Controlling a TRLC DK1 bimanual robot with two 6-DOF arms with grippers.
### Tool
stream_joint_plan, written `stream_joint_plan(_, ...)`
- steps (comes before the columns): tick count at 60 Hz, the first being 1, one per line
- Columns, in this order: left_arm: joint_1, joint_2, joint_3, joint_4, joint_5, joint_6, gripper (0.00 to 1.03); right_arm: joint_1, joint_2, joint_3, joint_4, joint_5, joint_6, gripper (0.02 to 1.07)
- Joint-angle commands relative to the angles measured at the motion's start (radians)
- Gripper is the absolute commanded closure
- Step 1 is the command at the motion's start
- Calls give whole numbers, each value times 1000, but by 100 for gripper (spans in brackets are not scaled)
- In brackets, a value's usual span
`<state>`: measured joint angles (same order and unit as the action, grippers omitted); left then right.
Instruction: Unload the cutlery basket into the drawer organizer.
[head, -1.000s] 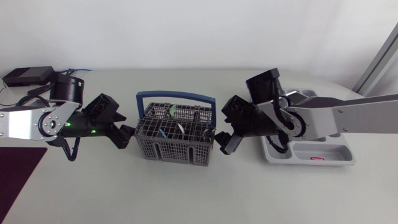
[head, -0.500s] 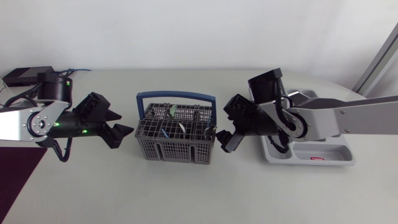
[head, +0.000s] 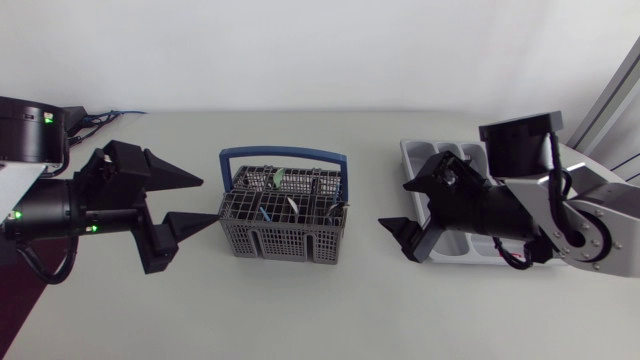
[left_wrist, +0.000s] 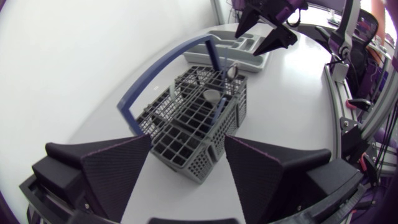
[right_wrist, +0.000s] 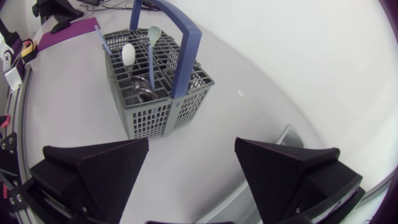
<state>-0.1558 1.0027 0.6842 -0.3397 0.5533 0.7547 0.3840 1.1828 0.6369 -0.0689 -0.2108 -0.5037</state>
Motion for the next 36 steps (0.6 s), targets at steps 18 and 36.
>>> stream_joint_plan(18,-176,119,-5,96,-13,38,20,53,-129,-49,-98,-21,-16,7)
stream_joint_plan(36,-225,208,-11,238,-116,32,36,81,-126,-55,-97,-22,-13,7)
